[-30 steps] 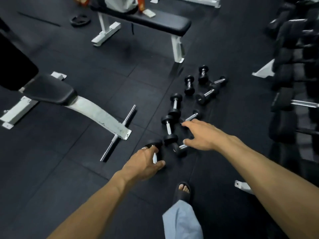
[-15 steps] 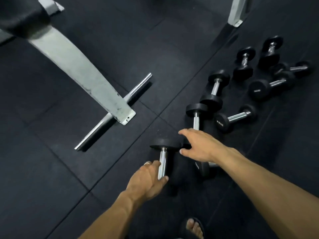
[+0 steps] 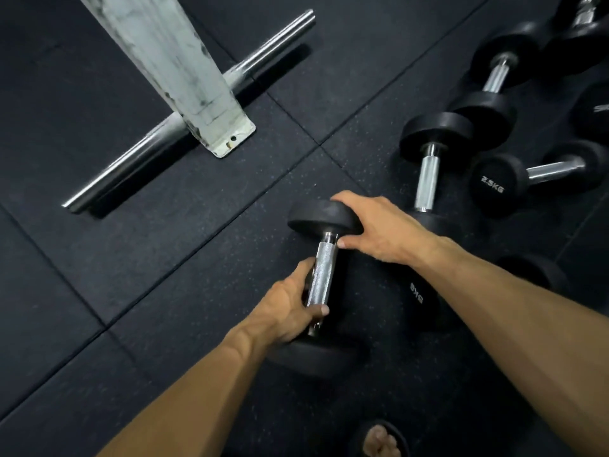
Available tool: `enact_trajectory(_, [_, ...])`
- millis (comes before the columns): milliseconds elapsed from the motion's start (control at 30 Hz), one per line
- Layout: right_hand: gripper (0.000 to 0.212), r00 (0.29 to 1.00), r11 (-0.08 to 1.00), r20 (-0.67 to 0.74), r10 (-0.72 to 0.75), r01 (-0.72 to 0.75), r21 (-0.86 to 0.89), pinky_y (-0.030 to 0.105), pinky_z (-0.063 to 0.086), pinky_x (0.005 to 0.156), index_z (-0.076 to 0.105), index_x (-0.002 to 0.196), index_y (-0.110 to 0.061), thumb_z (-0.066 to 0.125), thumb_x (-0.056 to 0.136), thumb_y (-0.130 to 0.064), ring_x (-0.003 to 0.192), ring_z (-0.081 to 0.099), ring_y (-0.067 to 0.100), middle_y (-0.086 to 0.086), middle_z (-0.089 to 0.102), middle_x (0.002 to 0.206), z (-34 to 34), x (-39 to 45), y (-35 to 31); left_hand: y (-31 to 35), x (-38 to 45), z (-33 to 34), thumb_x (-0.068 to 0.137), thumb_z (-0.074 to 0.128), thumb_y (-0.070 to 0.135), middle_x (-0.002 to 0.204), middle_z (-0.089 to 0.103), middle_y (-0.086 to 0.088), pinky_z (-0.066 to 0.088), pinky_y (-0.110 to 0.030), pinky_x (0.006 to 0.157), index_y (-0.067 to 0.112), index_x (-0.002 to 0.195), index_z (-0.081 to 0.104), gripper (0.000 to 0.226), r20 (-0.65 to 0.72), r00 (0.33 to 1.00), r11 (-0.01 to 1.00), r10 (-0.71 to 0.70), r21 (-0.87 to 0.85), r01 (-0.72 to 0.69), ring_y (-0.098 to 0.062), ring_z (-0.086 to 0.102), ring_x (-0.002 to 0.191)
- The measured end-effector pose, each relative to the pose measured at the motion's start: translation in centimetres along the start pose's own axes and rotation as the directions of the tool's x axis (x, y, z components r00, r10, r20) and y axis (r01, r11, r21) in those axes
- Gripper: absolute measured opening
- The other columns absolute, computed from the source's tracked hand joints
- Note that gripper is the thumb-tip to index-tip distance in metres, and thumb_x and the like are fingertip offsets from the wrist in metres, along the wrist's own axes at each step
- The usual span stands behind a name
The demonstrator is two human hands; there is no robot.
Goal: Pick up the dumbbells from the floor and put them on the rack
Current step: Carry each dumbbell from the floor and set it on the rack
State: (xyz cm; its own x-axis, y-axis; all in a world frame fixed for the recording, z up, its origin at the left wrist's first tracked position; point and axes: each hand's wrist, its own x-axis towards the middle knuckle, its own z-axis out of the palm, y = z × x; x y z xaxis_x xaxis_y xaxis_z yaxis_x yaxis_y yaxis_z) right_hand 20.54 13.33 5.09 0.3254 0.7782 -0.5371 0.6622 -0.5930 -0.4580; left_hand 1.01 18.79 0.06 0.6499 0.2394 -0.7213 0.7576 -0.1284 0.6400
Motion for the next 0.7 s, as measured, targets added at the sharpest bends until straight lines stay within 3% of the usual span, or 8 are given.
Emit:
enact_trajectory(100, [0.061, 0.999, 1.000, -0.041, -0.015, 0.016, 0.023, 0.040, 0.050, 0.094, 0.048, 0.130, -0.035, 0.080, 0.079, -0.024, 0.105, 0.063, 0.022, -0.002, 0.069, 0.112, 0.4, 0.1, 0.7, -0.1, 0.5, -0.1, 0.082, 0.075, 0.022, 0.109, 0.056, 0.009, 0.042, -0.024, 0.089, 0.046, 0.147, 0.017, 0.090, 0.057, 0.998, 0.997, -0.004, -0.083, 0.009, -0.010, 0.056, 0.101])
enact_trajectory(233, [0.057, 0.998, 0.999, -0.063, -0.022, 0.024, 0.036, 0.042, 0.051, 0.093, 0.048, 0.127, -0.040, 0.077, 0.080, -0.022, 0.102, 0.065, 0.023, -0.002, 0.069, 0.109, 0.6, 0.1, 1.3, 0.1, 1.3, 0.6, 0.082, 0.074, 0.010, 0.122, 0.054, 0.012, 0.041, -0.012, 0.087, 0.040, 0.150, 0.013, 0.097, 0.098, 0.995, 0.987, -0.009, -0.159, 0.025, -0.006, 0.051, 0.111])
enact_trajectory(367, [0.055, 0.997, 0.999, -0.074, -0.020, 0.022, 0.033, 0.042, 0.051, 0.092, 0.048, 0.127, -0.039, 0.074, 0.082, -0.019, 0.100, 0.065, 0.025, -0.001, 0.069, 0.107, 0.5, -0.3, 1.3, 0.1, 1.3, 0.9, 0.082, 0.075, 0.015, 0.143, 0.048, 0.005, 0.039, -0.033, 0.109, 0.041, 0.152, 0.007, 0.101, 0.066, 0.998, 0.994, -0.013, -0.109, 0.020, -0.015, 0.050, 0.122])
enact_trajectory(700, [0.057, 0.986, 0.994, -0.164, 0.021, -0.003, 0.110, 0.041, 0.054, 0.085, 0.049, 0.130, -0.031, 0.073, 0.081, -0.014, 0.087, 0.066, 0.020, 0.000, 0.069, 0.094, -1.3, -6.7, -0.6, 2.8, -3.7, -0.7, 0.082, 0.073, 0.017, 0.128, 0.055, 0.001, 0.052, -0.033, 0.090, 0.046, 0.146, 0.014, 0.092, 0.078, 0.997, 0.994, 0.027, 0.102, -0.035, -0.016, 0.061, 0.101])
